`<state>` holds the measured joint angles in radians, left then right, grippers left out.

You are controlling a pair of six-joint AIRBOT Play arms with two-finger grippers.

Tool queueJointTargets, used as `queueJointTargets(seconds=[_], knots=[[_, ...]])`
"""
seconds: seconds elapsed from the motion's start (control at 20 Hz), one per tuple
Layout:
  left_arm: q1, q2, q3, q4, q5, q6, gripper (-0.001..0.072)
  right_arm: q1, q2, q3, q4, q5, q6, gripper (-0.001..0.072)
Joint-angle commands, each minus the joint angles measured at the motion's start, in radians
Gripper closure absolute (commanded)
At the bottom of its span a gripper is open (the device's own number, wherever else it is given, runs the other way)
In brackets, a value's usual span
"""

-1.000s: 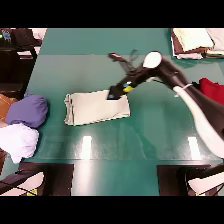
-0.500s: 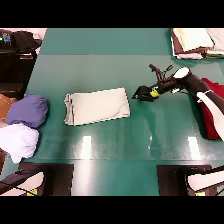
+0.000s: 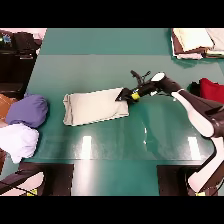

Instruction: Fold the shirts.

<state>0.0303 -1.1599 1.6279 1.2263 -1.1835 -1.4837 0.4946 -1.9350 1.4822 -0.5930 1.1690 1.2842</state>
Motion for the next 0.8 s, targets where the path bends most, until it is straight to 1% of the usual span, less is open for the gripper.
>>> queueJointTargets(seconds=[0.0,0.05,0.2,0.35,0.6,0.7,0.75], knots=[[-0.002,0.000,0.000,-0.018,-0.010,0.000,0.0679,0.061,-0.045,0.087,0.019,-0.003,-0.012,0.0596],[-0.013,0.000,0.000,-0.012,-0.007,0.000,0.0680,0.065,-0.043,0.114,0.013,-0.003,-0.014,0.0692],[-0.101,0.000,-0.002,0.012,0.001,0.000,0.0680,0.025,-0.009,0.196,0.007,-0.001,-0.013,0.0693],[-0.196,0.001,-0.005,0.012,0.003,0.000,0.0679,-0.098,0.107,0.211,-0.122,-0.018,0.010,0.0693],[-0.288,0.001,-0.005,0.013,0.023,0.000,0.0679,-0.431,0.307,0.211,-0.386,0.020,0.182,0.0693],[-0.309,0.001,-0.005,0.012,0.040,-0.001,0.0679,-0.579,0.367,0.211,-0.451,0.026,0.241,0.0692],[-0.318,0.000,-0.005,0.012,0.047,-0.001,0.0679,-0.654,0.391,0.211,-0.458,0.037,0.249,0.0693]])
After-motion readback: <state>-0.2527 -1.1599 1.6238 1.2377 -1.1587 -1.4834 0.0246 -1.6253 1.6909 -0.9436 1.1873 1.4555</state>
